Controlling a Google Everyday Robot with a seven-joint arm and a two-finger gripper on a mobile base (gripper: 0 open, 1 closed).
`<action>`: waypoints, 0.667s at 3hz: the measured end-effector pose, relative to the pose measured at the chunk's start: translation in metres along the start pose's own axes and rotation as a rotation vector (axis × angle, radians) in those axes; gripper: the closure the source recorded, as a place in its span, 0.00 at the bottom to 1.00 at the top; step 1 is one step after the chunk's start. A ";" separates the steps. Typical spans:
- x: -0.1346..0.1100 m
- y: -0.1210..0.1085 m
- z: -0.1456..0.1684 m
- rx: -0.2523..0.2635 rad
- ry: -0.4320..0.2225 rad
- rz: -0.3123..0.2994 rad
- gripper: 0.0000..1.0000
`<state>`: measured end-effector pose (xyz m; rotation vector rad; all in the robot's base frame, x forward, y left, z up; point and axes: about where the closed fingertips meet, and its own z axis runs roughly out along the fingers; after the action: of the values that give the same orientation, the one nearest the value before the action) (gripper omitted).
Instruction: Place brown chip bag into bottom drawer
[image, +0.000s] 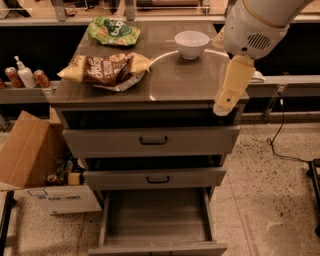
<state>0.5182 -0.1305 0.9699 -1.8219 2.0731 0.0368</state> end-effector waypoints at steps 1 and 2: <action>0.012 -0.002 -0.004 -0.001 0.061 -0.001 0.00; 0.018 -0.003 -0.007 0.000 0.093 -0.002 0.00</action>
Offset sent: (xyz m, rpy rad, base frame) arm -0.0044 -0.0318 0.0011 -0.1379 0.0408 -0.0275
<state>0.5177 -0.1504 0.9715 -1.8582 2.1341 -0.0500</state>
